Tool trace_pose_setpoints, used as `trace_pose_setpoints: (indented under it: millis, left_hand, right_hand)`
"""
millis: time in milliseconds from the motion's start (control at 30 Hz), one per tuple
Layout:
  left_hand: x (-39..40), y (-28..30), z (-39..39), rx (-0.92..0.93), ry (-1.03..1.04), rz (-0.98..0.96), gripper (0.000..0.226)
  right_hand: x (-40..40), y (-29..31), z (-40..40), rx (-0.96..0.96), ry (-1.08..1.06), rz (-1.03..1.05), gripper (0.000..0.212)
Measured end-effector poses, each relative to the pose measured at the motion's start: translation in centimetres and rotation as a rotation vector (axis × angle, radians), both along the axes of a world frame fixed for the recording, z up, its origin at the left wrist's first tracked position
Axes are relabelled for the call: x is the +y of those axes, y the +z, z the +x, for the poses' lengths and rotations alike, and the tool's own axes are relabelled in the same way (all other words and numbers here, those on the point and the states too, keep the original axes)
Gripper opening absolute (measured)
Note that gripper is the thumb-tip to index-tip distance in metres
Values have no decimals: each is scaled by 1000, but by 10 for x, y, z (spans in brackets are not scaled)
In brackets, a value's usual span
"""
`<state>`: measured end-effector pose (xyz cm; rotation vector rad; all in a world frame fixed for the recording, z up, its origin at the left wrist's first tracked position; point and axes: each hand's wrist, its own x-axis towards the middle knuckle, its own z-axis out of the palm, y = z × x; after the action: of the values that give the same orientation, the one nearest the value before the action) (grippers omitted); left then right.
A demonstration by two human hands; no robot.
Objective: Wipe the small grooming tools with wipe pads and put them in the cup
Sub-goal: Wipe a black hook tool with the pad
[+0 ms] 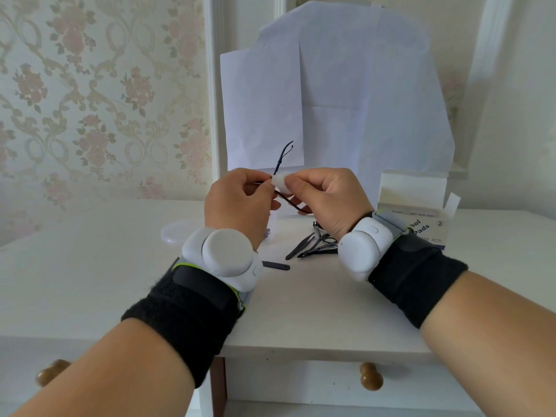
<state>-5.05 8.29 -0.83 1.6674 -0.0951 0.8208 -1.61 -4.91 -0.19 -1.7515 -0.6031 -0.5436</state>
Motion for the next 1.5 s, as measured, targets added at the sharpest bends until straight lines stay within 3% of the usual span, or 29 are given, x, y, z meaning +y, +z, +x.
trace_pose_setpoints:
  millis: [200,467,800,1067,1500]
  left_hand:
    - [2,-2,3,20,22,15,11]
    - [0,-1,-1,14,20,11,11]
    - [2,-1,0,-14,33,68,14]
    - [2,-1,-1,6,29,27,12]
    - [-1,1,-5,-5,24,-40,13]
  right_hand:
    - [3,-1,-2,-9,58,-139,23]
    - [4,0,-5,23,90,-93,28]
    - [2,-1,0,17,42,-124,7]
    - [6,-1,0,-253,-166,-439,17]
    - [8,2,-7,-498,-358,-578,15]
